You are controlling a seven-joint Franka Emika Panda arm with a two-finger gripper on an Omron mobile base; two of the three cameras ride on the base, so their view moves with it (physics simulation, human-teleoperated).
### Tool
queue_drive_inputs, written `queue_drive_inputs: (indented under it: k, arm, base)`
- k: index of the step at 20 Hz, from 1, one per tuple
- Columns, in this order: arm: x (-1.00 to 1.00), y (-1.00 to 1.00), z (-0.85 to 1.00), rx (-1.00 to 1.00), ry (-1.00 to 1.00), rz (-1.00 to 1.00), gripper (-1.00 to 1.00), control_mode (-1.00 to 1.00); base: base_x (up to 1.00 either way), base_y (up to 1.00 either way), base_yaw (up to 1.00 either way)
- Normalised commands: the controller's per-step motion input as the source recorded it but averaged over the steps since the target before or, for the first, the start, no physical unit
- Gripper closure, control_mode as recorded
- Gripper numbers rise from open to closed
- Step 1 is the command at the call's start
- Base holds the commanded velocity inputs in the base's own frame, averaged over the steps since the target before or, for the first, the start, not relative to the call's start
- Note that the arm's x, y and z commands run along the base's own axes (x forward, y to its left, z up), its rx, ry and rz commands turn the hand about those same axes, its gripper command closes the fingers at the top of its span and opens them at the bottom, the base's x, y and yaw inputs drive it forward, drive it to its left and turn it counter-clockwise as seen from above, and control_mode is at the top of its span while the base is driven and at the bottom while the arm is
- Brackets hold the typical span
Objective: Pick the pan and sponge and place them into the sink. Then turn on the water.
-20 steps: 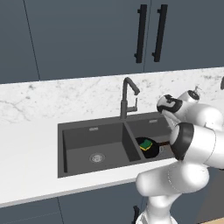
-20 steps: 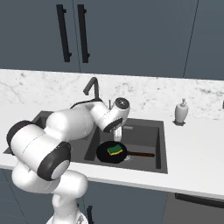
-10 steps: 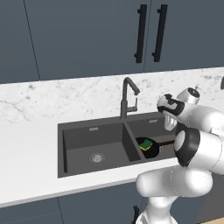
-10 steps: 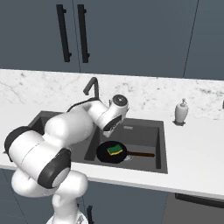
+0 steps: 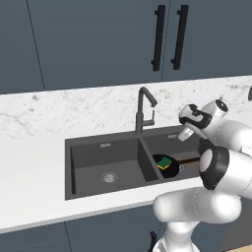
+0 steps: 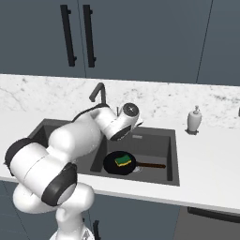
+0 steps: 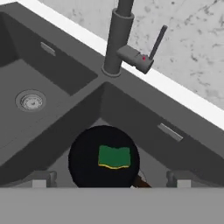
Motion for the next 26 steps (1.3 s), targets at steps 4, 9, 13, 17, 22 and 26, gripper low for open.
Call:
queue_drive_inputs:
  k: [4,9,13,17,22,26]
  arm:
    - [0.0,0.06,0.0,0.17,-0.11,-0.15,-1.0,-1.0]
    - [0.0,0.04,0.0,0.12,-0.2,0.0,-1.0,-1.0]
    - [0.0,0.0,0.0,0.02,-0.28,0.07,-1.0,-1.0]
    - [0.07,0.0,0.0,0.0,-0.19,0.01,-1.0,-1.0]
    - [0.25,0.02,0.0,0.0,-0.08,0.0,-1.0,-1.0]
    - [0.35,0.01,0.03,0.0,-0.01,0.0,-1.0,-1.0]
  base:
    - [0.0,0.0,0.0]
    - [0.0,0.0,0.0]
    - [0.0,0.0,0.0]
    - [0.0,0.0,0.0]
    - [0.0,0.0,0.0]
    - [0.0,0.0,0.0]
